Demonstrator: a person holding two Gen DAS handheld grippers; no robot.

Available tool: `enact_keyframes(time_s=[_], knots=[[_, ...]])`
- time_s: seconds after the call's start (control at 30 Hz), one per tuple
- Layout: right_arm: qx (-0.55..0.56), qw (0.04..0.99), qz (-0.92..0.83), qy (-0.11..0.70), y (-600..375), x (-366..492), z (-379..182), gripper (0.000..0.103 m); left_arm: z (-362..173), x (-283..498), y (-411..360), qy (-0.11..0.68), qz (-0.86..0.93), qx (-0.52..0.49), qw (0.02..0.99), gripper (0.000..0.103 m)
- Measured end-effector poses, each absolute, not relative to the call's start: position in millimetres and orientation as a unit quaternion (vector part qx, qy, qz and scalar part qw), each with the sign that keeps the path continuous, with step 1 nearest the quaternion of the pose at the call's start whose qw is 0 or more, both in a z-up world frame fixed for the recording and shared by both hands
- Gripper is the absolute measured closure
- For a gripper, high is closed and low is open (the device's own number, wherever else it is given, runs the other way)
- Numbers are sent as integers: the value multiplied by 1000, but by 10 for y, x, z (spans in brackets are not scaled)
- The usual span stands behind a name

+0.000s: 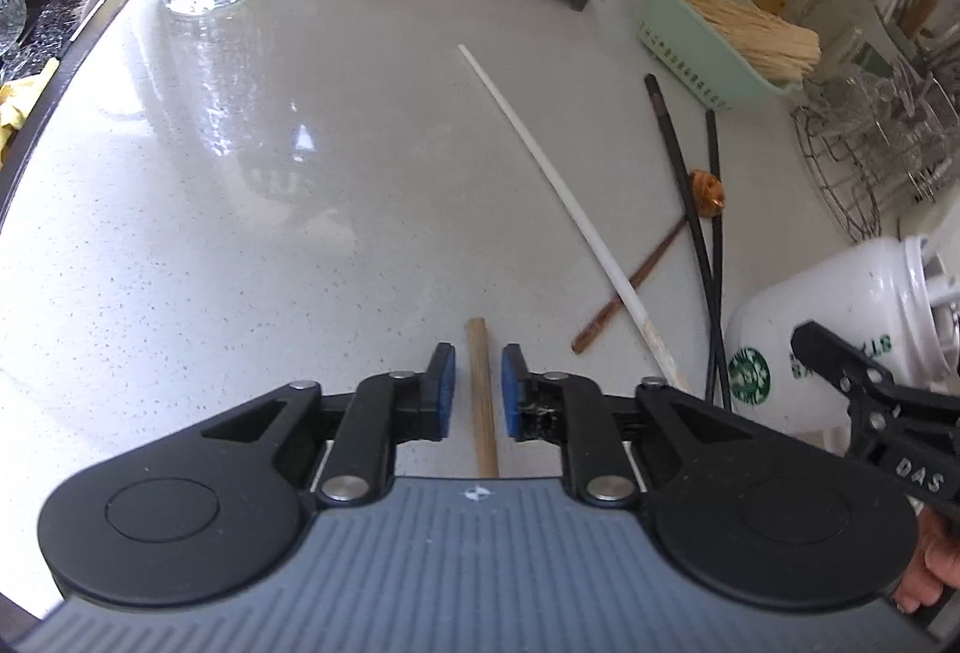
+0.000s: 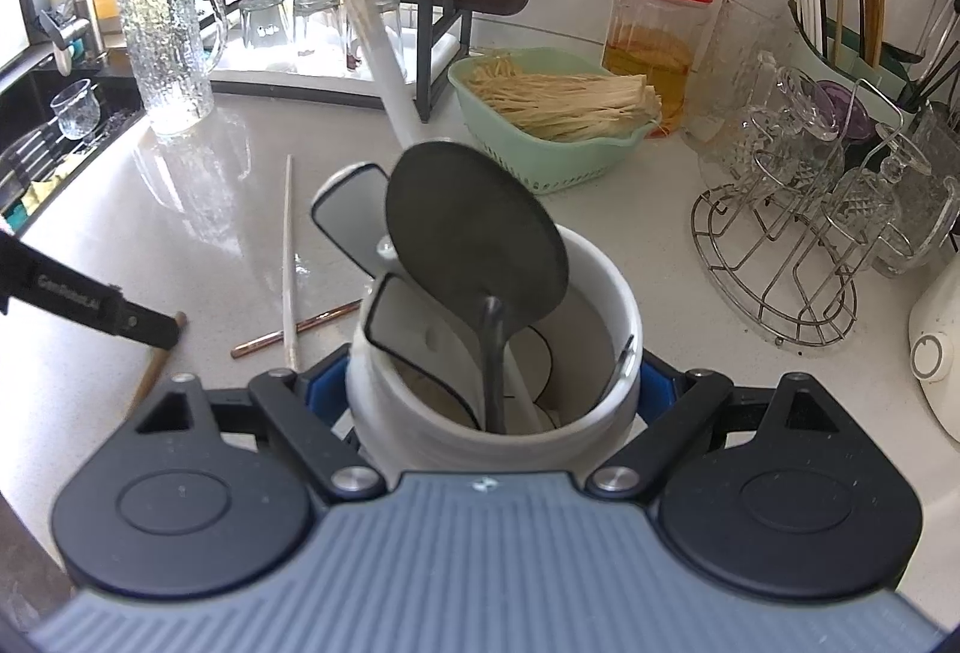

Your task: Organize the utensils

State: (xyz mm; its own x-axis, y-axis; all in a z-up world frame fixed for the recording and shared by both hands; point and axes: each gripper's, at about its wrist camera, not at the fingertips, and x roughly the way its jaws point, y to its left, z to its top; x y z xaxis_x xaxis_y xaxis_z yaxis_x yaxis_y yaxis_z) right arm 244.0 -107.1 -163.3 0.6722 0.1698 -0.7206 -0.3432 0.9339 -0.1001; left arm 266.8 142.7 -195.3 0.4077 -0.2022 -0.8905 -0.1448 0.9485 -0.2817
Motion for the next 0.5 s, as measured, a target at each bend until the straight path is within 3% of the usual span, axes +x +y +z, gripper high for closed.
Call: enact_keyframes(time_s=[0.17, 0.5], knots=[[-115, 907, 138, 381, -1064, 2446, -1631, 11, -1939, 2660, 1324, 548, -26, -128, 826, 71], [-119, 906, 129, 385, -1034, 2456, -1636, 10, -1907, 2790, 987, 575, -57, -31, 816, 72]])
